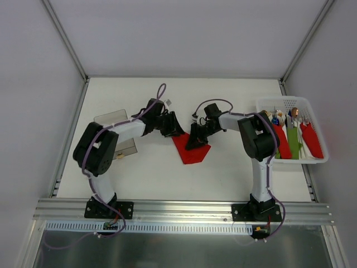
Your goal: Place the utensils on the paper napkin and roll it up
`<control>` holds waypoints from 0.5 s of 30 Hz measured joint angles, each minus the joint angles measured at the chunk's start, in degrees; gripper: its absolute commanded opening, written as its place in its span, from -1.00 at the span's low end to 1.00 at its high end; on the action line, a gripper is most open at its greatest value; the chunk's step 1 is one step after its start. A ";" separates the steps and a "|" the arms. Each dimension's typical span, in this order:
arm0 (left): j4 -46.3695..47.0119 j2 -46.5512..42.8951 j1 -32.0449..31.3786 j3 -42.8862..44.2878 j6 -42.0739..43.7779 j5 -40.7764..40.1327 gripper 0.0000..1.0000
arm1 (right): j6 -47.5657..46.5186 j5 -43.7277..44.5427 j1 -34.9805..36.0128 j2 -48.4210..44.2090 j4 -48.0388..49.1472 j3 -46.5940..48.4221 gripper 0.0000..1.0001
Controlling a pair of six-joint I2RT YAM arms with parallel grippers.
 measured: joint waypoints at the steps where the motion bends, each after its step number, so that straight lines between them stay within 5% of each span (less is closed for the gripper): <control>1: 1.51 -3.76 0.87 -2.75 -1.11 -0.31 -0.29 | 0.63 -0.26 0.00 -0.04 0.59 -0.46 -0.48; 7: 13.18 -17.49 6.71 -18.10 -9.27 -1.27 -0.33 | 3.56 -1.07 -0.09 -0.13 2.27 -1.60 -0.49; 15: 22.27 -8.50 6.29 -26.86 -16.48 0.07 -0.34 | 5.35 -1.11 -0.11 -0.11 2.56 -1.73 -0.46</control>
